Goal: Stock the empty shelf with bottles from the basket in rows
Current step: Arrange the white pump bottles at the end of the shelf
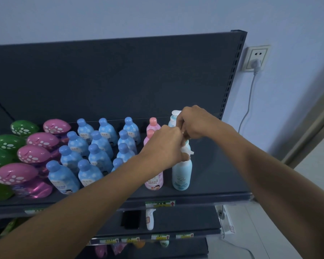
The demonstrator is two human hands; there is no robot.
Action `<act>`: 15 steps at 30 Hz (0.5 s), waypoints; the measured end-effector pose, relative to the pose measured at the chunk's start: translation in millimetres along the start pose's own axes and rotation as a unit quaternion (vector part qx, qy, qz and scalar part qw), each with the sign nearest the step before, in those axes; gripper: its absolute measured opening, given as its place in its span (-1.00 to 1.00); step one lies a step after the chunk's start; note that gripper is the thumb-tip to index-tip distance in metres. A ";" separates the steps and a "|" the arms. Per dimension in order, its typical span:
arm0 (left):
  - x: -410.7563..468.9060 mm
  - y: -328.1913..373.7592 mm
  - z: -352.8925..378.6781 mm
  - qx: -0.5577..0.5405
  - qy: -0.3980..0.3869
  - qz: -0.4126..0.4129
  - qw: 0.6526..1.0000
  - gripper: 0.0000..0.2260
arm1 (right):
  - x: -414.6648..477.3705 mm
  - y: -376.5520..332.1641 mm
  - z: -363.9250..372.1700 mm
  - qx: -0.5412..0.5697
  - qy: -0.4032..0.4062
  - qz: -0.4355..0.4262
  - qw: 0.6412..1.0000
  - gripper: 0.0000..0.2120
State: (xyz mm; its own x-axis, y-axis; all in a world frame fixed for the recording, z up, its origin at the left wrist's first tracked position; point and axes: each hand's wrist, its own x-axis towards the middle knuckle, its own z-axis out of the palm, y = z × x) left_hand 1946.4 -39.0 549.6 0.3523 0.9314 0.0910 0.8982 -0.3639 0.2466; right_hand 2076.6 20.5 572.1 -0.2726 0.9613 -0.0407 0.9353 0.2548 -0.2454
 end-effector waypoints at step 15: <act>-22.5 -54.6 -37.7 0.019 0.059 -0.006 0.998 -0.78 | -3.3 -29.2 -2.2 -0.050 0.046 0.033 0.997 -0.64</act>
State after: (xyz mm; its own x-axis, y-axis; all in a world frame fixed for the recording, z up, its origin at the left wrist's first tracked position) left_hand 1879.5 -39.9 570.5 0.3108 0.9289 0.2016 0.9120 -0.3511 0.2120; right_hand 2050.8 10.1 581.5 -0.1922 0.9806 0.0374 0.9696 0.1956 -0.1469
